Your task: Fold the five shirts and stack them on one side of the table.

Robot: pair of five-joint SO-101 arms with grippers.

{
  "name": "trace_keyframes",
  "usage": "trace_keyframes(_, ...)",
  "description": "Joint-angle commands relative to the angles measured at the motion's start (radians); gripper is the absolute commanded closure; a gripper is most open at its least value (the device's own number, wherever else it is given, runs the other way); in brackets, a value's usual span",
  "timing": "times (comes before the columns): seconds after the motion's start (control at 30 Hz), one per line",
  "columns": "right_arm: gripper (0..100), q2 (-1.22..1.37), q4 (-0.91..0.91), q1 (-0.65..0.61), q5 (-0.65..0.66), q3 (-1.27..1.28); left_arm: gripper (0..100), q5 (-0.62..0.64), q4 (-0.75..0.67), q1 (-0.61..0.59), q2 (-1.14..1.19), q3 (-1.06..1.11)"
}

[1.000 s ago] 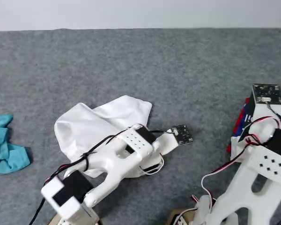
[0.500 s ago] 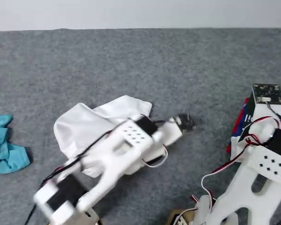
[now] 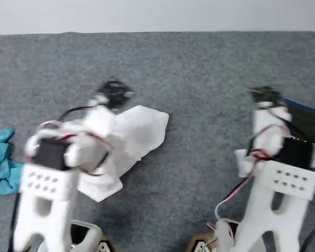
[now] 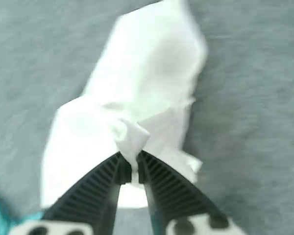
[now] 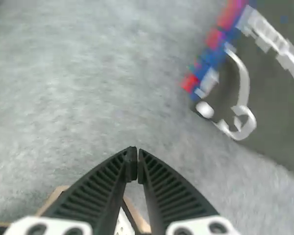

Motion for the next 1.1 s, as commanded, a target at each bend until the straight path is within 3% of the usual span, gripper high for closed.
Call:
trace_keyframes(0.0,98.9,0.008,-0.054,-0.177,-0.058,-0.006,100,-0.068,0.035,-0.203,-0.086,-0.031)
trace_keyframes(0.27,98.9,0.265,-0.093,-0.378,0.002,-0.172,100,-0.206,0.064,-0.674,-0.129,-0.027)
trace_keyframes(0.37,98.7,0.387,-0.096,-0.453,0.005,-0.304,100,-0.255,0.061,-0.796,-0.127,-0.005)
trace_keyframes(0.5,97.2,0.591,-0.087,-0.558,0.005,-0.462,100,-0.272,0.058,-0.822,-0.130,0.071)
trace_keyframes(0.7,82.0,0.862,-0.070,-0.705,0.052,-0.600,100,-0.272,0.011,-0.824,-0.124,0.159)
trace_keyframes(0.87,82.4,1.036,-0.074,-0.786,0.140,-0.672,100,-0.269,-0.020,-0.824,-0.124,0.209)
trace_keyframes(1.07,82.4,1.227,-0.082,-0.788,0.163,-0.787,100,-0.267,-0.020,-0.825,-0.124,0.211)
